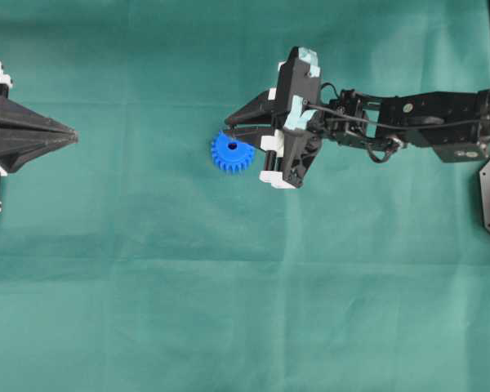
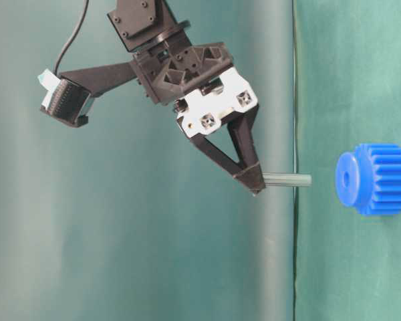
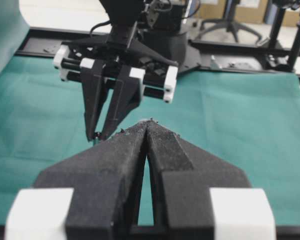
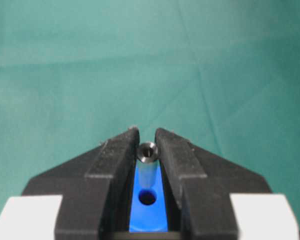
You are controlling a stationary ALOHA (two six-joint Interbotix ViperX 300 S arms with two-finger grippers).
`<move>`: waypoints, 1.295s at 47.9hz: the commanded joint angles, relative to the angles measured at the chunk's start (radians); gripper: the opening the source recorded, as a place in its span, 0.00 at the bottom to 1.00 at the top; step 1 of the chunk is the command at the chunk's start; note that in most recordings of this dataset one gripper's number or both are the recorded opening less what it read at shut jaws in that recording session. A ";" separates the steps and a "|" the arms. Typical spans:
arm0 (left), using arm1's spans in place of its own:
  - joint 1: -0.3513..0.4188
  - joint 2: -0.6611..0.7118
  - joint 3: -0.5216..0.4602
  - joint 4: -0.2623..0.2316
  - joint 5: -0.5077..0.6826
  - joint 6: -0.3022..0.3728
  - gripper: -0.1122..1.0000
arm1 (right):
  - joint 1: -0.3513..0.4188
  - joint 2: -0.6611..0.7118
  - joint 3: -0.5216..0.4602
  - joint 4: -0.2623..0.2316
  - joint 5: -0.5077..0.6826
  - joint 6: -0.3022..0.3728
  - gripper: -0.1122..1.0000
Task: Insert the shaft placed at a random location into the center hole of the small gear at another random location.
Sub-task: 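Lower the shaft into the gear's center hole with the right gripper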
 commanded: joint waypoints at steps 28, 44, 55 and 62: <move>0.003 0.005 -0.011 -0.003 -0.005 -0.002 0.10 | 0.003 0.089 -0.026 0.015 -0.029 0.011 0.24; 0.002 0.005 -0.009 -0.003 -0.005 -0.002 0.10 | 0.003 0.097 -0.025 0.015 -0.029 0.011 0.24; 0.003 0.005 -0.009 -0.003 -0.005 -0.002 0.10 | 0.003 0.138 -0.031 0.015 -0.029 0.011 0.24; 0.003 0.005 -0.008 -0.003 -0.005 -0.002 0.10 | 0.003 0.156 -0.031 0.017 -0.031 0.011 0.24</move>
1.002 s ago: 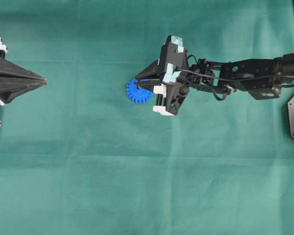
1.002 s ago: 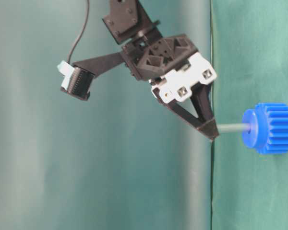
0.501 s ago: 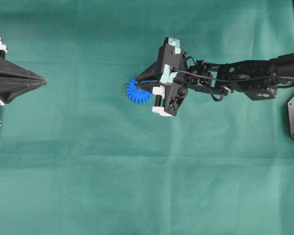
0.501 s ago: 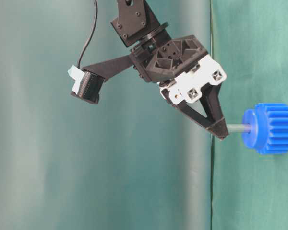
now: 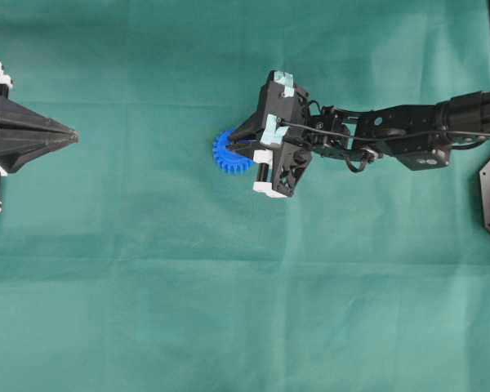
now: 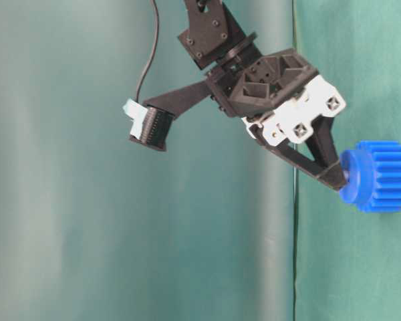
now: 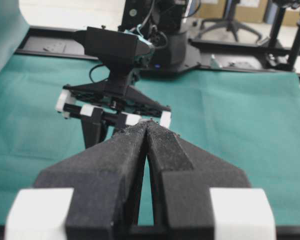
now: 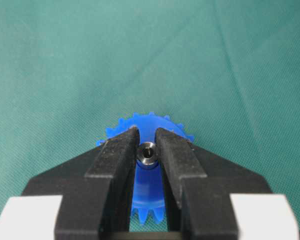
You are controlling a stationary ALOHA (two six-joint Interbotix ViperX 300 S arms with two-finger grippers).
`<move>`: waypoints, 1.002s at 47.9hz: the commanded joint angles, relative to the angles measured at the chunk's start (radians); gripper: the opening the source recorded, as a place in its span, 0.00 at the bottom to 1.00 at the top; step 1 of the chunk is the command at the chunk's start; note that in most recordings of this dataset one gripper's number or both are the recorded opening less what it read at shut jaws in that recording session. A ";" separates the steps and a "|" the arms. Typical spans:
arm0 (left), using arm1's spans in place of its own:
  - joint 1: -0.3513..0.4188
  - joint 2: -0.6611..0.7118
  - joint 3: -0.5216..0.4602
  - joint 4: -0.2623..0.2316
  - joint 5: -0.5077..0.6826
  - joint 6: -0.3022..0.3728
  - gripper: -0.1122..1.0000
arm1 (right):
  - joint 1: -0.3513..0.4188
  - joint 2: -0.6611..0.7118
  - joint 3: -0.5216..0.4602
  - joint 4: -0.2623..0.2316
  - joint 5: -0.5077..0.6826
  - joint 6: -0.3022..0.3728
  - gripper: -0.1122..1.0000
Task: Insert the shaft placed at a random location into the center hole of the small gear at another random location.
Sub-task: 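Lower the shaft into the gear's center hole with the right gripper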
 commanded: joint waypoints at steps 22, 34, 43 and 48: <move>0.003 0.005 -0.008 -0.002 -0.002 -0.002 0.10 | 0.002 0.002 -0.017 0.002 -0.012 0.002 0.24; 0.002 0.005 -0.008 -0.002 -0.002 -0.002 0.10 | 0.002 0.002 -0.021 0.002 -0.011 0.002 0.24; 0.003 0.005 -0.009 -0.002 0.000 0.000 0.10 | 0.002 -0.005 -0.029 0.002 -0.011 0.002 0.55; 0.003 0.005 -0.009 -0.002 -0.002 0.000 0.10 | 0.002 -0.021 -0.032 0.002 -0.009 0.000 0.76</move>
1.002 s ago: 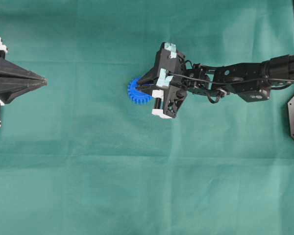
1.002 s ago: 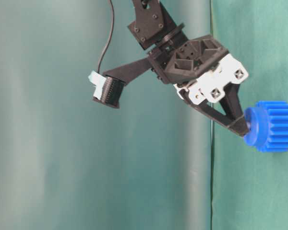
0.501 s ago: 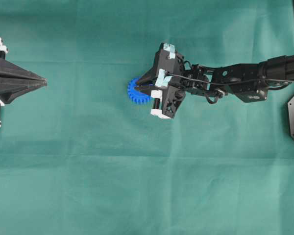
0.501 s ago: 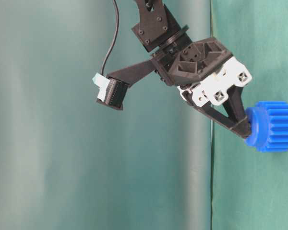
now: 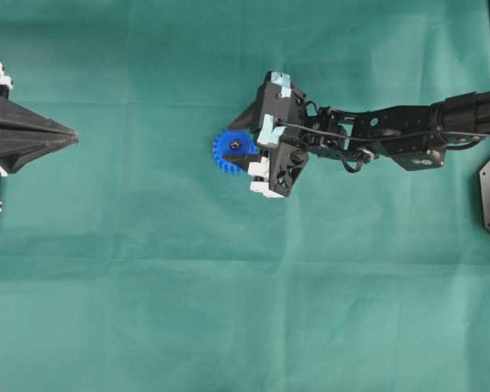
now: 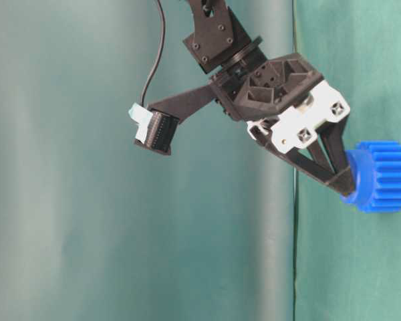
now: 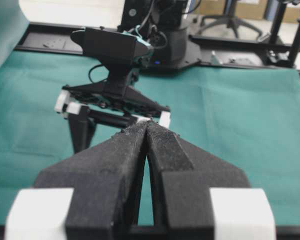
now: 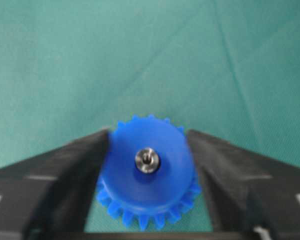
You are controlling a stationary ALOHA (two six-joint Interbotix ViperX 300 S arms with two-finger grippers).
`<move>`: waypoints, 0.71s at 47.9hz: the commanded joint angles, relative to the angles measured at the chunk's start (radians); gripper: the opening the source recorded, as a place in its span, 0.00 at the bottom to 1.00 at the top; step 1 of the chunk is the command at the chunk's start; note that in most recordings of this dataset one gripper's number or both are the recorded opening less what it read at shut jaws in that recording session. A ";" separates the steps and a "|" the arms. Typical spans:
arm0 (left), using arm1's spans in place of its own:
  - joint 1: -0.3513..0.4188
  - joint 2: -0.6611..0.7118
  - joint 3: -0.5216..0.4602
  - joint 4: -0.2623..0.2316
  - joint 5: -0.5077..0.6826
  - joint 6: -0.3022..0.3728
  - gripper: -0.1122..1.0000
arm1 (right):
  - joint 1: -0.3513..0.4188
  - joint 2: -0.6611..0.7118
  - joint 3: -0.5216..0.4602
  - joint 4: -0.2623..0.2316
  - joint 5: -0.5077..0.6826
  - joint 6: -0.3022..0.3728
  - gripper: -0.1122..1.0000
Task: Insert the shaft placed at a random location into the center hole of the small gear at another random location.
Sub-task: 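Lower the shaft into the gear's center hole with the right gripper, then open the right gripper to release the shaft in the gear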
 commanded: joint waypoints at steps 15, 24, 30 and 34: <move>0.003 0.005 -0.012 -0.002 -0.002 -0.002 0.10 | 0.003 -0.195 -0.014 -0.003 0.107 -0.009 0.71; 0.003 0.002 -0.012 -0.002 -0.002 -0.002 0.10 | 0.003 -0.252 0.011 -0.005 0.126 -0.009 0.71; 0.003 0.000 -0.012 -0.002 -0.002 -0.002 0.10 | 0.003 -0.270 0.035 -0.003 0.129 -0.006 0.71; 0.002 -0.003 -0.012 -0.002 -0.002 -0.002 0.10 | 0.003 -0.291 0.066 -0.002 0.124 -0.002 0.71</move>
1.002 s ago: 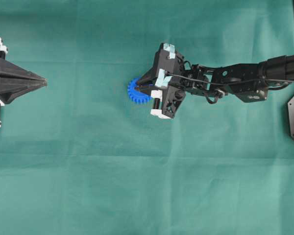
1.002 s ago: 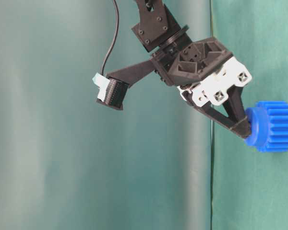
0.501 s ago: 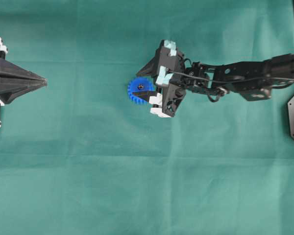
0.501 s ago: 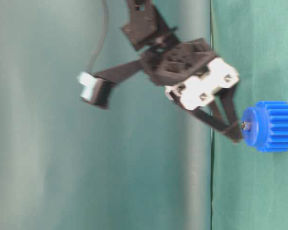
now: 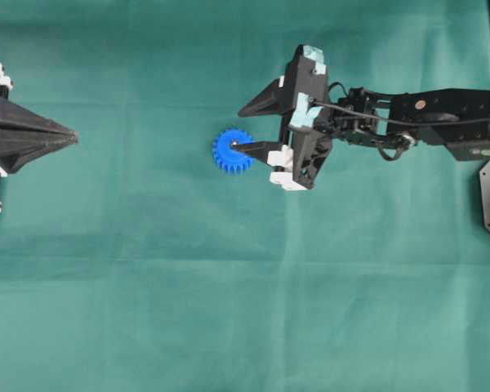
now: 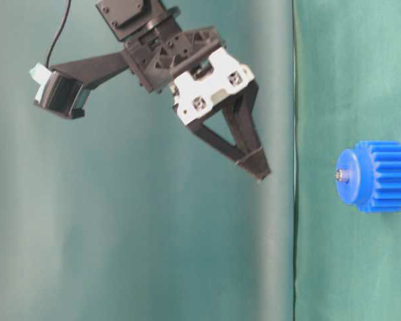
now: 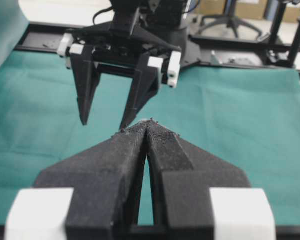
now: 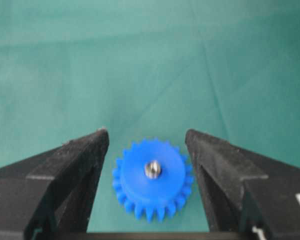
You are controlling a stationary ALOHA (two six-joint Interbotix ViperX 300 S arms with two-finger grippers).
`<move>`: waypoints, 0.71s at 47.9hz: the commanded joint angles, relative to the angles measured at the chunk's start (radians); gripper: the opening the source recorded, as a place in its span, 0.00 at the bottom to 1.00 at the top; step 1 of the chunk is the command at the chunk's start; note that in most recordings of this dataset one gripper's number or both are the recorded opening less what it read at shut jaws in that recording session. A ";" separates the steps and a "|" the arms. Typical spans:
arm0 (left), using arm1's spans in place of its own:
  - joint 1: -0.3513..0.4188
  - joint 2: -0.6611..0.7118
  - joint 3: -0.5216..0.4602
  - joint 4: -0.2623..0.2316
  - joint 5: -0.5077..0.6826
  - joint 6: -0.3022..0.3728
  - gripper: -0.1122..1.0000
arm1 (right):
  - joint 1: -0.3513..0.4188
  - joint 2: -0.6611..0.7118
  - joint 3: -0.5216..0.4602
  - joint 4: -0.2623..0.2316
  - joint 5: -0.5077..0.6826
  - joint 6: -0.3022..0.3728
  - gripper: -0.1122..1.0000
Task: Insert the shaft placed at a random location into the center hole of the small gear at another random location.
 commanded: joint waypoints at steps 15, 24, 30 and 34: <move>0.003 0.000 -0.012 -0.002 0.003 0.000 0.10 | 0.002 -0.181 0.163 0.009 -0.006 0.009 0.71; 0.002 -0.003 -0.011 -0.002 0.003 0.000 0.10 | 0.002 -0.299 0.273 0.009 0.006 0.012 0.71; 0.003 -0.008 -0.012 -0.002 0.006 0.002 0.10 | 0.002 -0.385 0.334 0.011 0.025 0.012 0.71; 0.003 -0.011 -0.012 -0.002 0.011 0.002 0.10 | 0.002 -0.439 0.367 0.011 0.041 0.012 0.71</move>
